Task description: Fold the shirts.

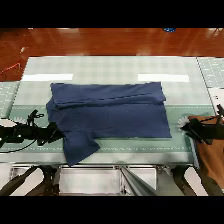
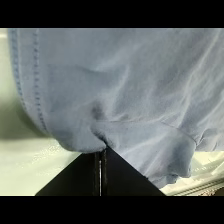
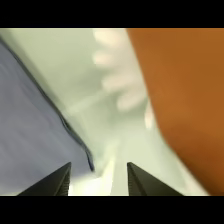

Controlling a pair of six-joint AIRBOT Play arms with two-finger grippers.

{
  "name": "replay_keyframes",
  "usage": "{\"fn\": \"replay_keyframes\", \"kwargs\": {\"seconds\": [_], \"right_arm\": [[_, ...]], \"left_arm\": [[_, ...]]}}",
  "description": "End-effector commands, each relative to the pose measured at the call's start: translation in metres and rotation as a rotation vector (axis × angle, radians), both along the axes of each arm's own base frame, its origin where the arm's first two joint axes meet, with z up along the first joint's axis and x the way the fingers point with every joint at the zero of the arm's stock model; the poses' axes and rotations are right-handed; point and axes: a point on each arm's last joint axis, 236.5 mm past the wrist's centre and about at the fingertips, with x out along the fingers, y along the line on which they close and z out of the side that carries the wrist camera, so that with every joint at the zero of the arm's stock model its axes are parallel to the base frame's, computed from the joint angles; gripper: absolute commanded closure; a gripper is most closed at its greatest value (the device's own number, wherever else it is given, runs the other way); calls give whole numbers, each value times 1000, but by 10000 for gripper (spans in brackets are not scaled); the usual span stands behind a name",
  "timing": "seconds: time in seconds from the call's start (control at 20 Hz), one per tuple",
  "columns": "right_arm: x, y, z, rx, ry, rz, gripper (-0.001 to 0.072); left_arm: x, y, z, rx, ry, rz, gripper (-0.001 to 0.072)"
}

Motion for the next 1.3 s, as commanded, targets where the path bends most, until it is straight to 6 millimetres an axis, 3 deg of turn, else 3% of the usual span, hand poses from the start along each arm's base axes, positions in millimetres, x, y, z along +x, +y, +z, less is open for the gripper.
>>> {"fn": "replay_keyframes", "kwargs": {"seconds": [0.0,0.2,0.6,0.65,0.7,0.75,0.95,1.15,1.25], "right_arm": [[-16,19,-13,32,76,99,303],[-11,45,-28,137,121,146,303],[23,75,-43,317,57,102,315],[27,84,-41,330,35,136,436],[31,90,-39,327,3,188,612],[35,93,-35,319,-25,240,687],[64,83,-7,287,-92,291,687],[116,62,31,214,-216,283,688],[138,57,42,209,-246,283,688]], "left_arm": [[1,0,0,2,-6,1,687],[1,0,0,1,-5,-1,687],[2,0,0,4,-8,1,687],[2,0,0,3,-8,2,687],[3,0,1,2,-11,2,687],[7,2,4,4,-21,0,687],[42,13,40,24,-128,-41,687],[101,31,89,70,-301,-20,687],[130,37,102,97,-363,-19,687]]}}
